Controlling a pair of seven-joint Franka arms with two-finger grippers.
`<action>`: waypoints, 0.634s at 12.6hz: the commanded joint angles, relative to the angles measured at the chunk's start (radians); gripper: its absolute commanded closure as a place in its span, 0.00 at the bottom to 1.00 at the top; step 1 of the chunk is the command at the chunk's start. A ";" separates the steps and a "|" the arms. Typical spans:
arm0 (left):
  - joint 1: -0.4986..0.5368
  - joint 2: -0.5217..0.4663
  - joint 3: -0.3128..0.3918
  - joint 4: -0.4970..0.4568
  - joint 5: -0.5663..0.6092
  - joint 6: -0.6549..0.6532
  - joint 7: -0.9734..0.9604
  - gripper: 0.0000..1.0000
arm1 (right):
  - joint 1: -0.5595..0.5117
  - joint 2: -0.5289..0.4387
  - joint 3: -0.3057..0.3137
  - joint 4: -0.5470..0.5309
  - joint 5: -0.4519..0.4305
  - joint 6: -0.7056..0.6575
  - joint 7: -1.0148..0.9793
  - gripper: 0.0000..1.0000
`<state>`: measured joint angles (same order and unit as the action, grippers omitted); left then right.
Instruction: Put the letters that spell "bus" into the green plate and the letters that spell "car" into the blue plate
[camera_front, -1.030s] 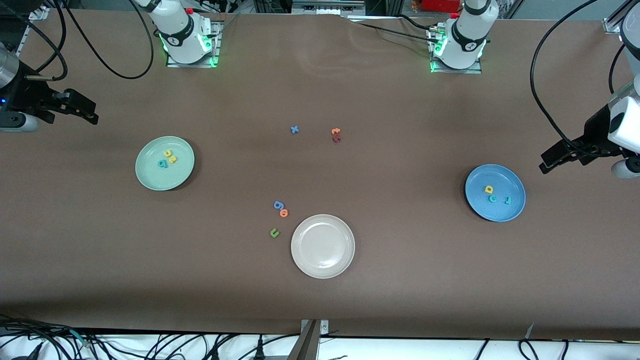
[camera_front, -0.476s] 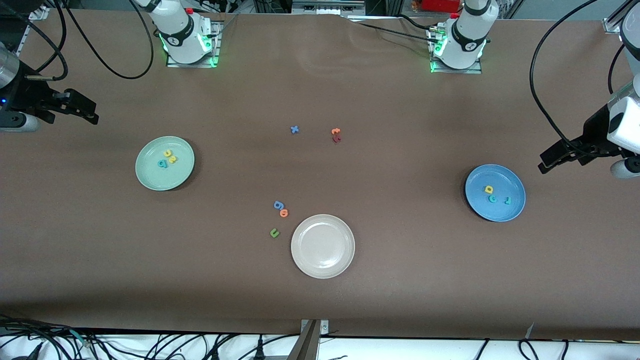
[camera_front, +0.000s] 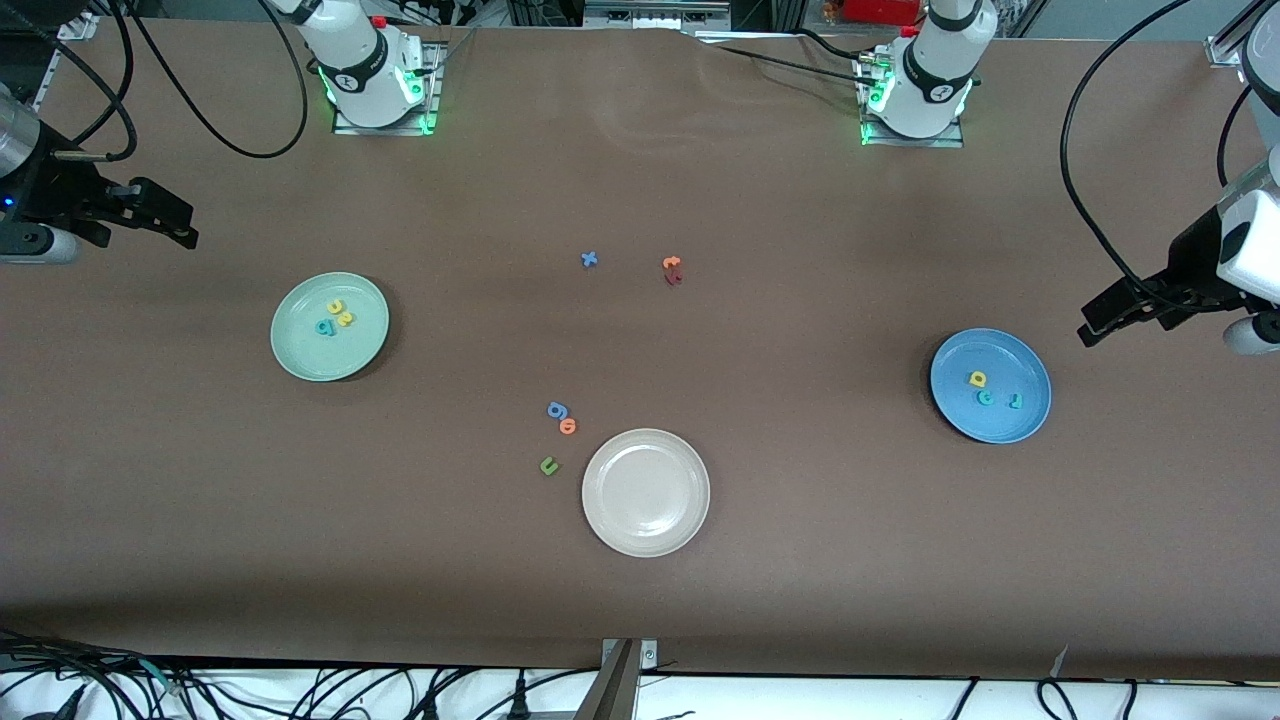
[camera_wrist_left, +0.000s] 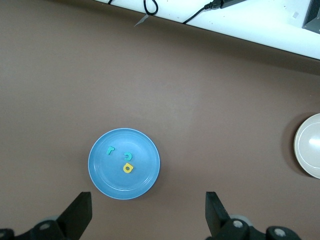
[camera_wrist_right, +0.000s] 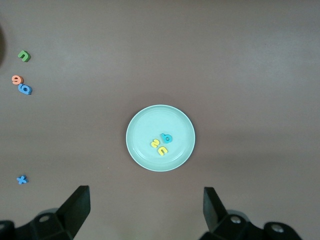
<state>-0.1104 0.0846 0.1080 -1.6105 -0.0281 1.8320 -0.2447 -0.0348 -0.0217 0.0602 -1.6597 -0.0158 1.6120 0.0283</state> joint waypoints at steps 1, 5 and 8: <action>0.012 -0.005 -0.014 0.024 0.016 -0.019 -0.010 0.00 | 0.001 0.009 0.001 0.023 0.001 -0.009 -0.008 0.00; 0.003 -0.005 -0.016 0.043 0.014 -0.019 -0.011 0.00 | 0.000 0.009 0.001 0.023 0.002 -0.011 -0.008 0.00; 0.009 -0.003 -0.014 0.043 0.014 -0.019 -0.010 0.00 | 0.001 0.009 0.001 0.023 0.001 -0.011 -0.008 0.00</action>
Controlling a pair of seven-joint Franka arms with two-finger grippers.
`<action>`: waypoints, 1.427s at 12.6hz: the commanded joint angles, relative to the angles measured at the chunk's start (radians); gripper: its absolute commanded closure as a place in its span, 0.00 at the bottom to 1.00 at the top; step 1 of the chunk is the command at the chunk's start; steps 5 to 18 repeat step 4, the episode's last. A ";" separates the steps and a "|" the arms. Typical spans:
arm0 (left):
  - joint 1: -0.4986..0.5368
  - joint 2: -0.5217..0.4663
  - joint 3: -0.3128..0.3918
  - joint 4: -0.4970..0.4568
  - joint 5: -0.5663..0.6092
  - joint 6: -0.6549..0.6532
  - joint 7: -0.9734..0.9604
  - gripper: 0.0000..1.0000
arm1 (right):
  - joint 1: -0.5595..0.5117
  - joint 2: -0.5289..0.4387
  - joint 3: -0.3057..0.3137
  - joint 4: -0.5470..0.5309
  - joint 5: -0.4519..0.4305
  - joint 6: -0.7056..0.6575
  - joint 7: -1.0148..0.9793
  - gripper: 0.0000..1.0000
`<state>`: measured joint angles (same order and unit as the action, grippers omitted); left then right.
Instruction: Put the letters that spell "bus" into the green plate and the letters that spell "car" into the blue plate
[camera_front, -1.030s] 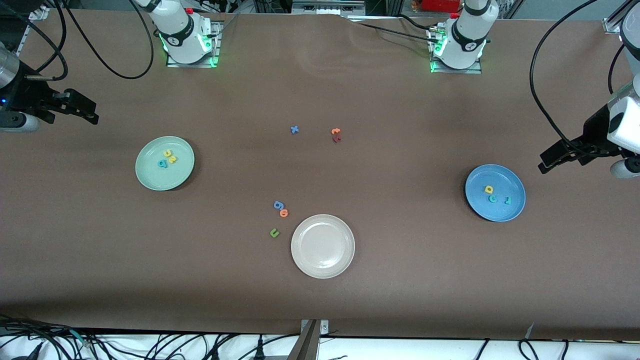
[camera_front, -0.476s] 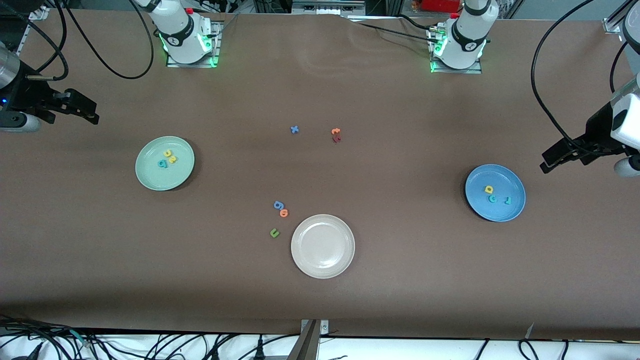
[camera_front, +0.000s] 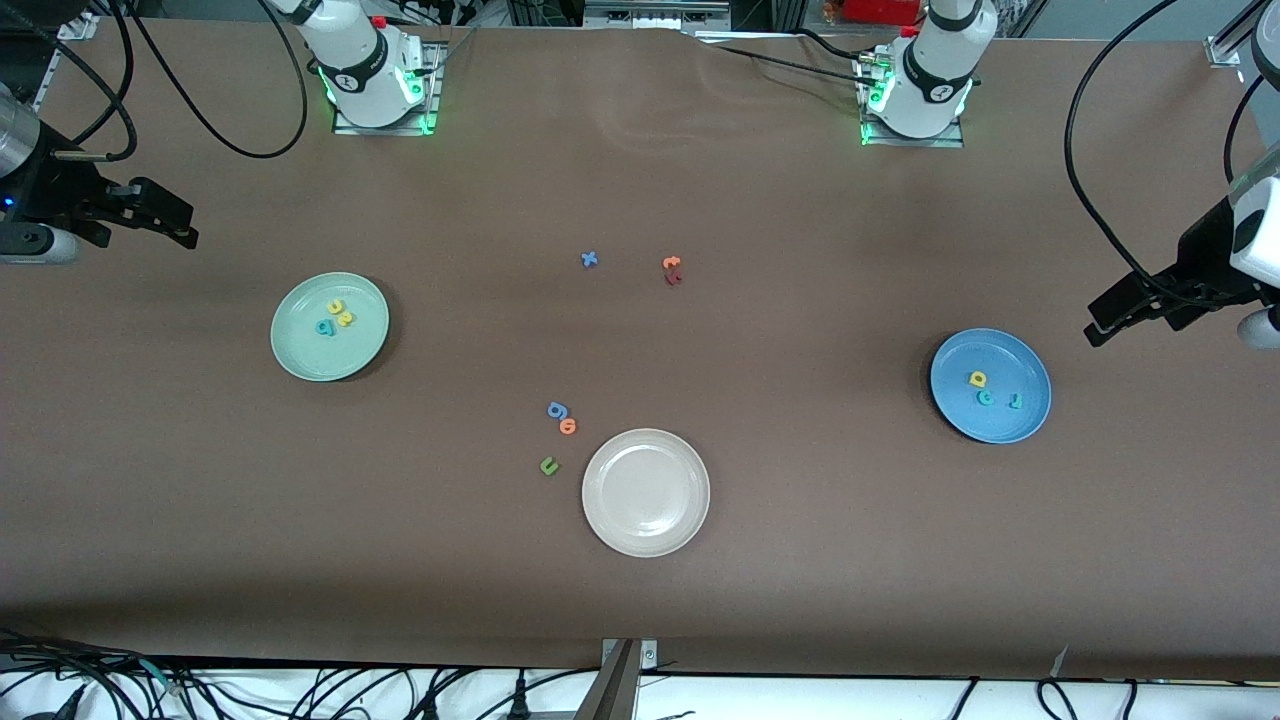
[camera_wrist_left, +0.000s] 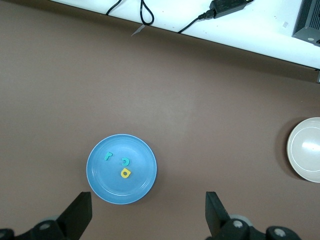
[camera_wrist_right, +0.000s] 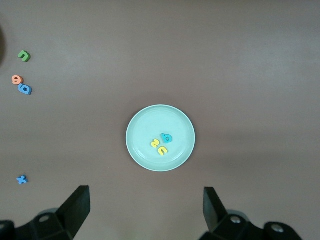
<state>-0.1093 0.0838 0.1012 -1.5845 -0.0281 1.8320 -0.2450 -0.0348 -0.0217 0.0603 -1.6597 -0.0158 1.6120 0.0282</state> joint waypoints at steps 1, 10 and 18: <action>0.008 -0.002 -0.008 0.017 0.014 -0.019 -0.011 0.00 | 0.001 0.009 0.001 0.023 0.002 -0.011 -0.008 0.00; 0.010 -0.002 -0.008 0.015 0.014 -0.019 -0.011 0.00 | -0.001 0.009 0.001 0.023 0.002 -0.012 -0.002 0.00; 0.010 -0.002 -0.008 0.015 0.014 -0.019 -0.011 0.00 | -0.001 0.009 0.001 0.023 0.002 -0.012 -0.002 0.00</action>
